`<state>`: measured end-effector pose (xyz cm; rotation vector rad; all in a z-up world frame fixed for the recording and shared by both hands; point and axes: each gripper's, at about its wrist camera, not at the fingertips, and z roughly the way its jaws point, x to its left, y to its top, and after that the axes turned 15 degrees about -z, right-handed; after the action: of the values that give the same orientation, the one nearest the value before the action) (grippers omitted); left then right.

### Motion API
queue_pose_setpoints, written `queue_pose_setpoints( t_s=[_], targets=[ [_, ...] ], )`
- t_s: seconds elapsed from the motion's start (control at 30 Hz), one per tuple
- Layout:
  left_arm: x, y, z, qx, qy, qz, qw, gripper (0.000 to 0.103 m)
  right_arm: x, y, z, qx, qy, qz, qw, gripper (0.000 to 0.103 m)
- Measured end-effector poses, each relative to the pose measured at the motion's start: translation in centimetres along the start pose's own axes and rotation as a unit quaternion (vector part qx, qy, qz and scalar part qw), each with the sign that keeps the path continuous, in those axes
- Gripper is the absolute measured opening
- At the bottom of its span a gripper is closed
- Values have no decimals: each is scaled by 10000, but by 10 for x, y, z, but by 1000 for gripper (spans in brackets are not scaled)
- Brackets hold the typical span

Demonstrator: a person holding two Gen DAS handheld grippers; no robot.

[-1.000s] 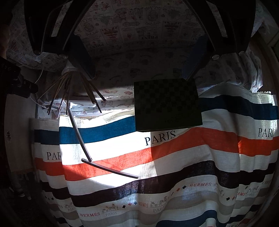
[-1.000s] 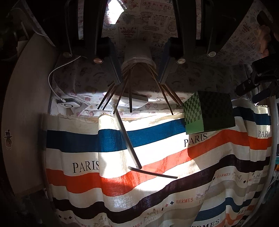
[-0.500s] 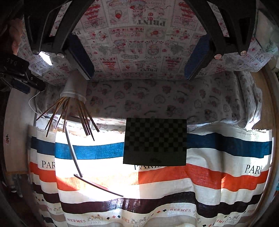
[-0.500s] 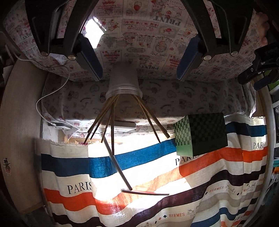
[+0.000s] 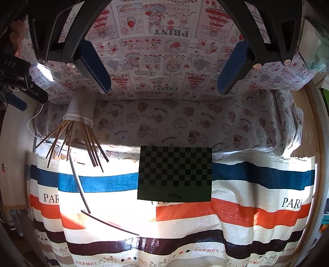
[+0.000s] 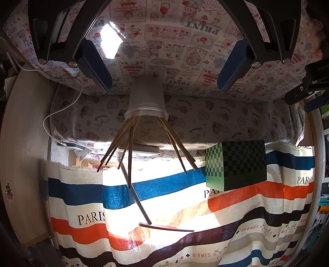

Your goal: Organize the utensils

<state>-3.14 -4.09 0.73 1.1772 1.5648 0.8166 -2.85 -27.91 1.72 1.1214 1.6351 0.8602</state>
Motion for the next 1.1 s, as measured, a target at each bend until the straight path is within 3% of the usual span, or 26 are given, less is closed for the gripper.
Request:
queue_pose_setpoints(
  t_s=[0.2, 1.1],
  targets=[
    [-6, -4, -3, -42, 100, 201, 9997, 102, 0, 0, 3, 105, -102, 8, 9999, 103],
    [-3, -3, -2, -24, 189, 149, 9997, 103, 2, -1, 1, 122, -157, 14, 9998, 103]
  ],
)
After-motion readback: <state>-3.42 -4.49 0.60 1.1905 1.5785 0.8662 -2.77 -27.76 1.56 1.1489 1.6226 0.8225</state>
